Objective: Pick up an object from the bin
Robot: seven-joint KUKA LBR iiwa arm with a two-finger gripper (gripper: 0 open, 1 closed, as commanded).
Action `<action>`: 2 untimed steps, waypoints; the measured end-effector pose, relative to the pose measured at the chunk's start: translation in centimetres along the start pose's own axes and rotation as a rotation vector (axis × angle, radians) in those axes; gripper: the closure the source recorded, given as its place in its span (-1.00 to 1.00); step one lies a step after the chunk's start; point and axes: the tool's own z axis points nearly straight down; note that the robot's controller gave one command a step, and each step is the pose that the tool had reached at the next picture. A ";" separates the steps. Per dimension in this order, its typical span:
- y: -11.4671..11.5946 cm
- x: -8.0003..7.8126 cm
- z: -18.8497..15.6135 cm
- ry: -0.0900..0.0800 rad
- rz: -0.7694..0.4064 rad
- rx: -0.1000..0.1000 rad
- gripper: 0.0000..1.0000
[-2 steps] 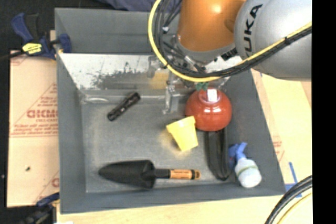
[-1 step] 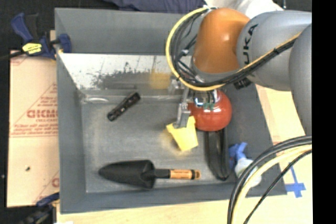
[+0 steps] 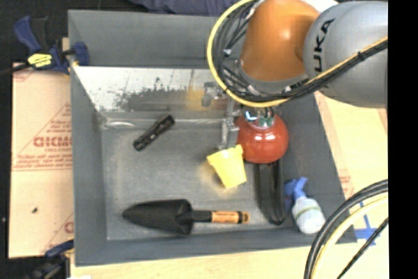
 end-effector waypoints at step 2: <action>-7.8 5.1 9.7 0.024 0.200 0.015 1.00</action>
Offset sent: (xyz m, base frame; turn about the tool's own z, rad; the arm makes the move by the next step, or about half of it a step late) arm 0.0000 0.0000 0.0000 0.0000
